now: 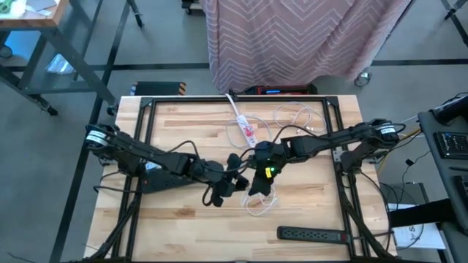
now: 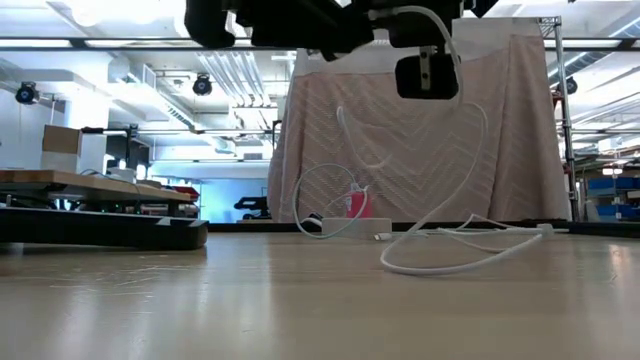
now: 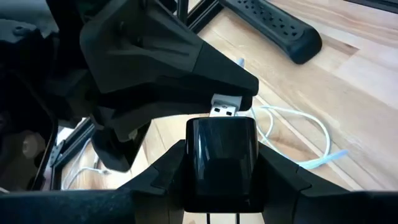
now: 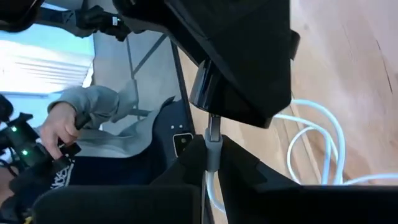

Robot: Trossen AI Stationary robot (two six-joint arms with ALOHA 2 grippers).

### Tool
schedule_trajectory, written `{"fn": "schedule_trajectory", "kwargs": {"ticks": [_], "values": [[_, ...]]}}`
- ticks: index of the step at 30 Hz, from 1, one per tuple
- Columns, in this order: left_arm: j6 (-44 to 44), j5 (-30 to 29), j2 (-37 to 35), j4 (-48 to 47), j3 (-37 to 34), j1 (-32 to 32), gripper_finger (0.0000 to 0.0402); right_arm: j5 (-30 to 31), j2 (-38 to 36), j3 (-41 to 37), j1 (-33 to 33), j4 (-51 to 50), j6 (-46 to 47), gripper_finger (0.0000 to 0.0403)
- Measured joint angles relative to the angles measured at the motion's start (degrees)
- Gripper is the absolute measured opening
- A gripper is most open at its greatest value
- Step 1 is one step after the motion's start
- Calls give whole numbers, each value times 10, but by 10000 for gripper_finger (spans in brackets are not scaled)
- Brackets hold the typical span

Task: Insert USB
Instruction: Insert the white bottom charger cable to the black charger adapter

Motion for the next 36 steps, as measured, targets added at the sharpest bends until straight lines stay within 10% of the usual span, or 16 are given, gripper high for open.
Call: {"fn": "schedule_trajectory", "kwargs": {"ticks": [25,36], "values": [[124,-57,28,22,12,-29,130,-75,20,1,-5,5,137,14],[137,-44,27,29,12,-37,130,-74,20,0,-2,19,35,14]]}}
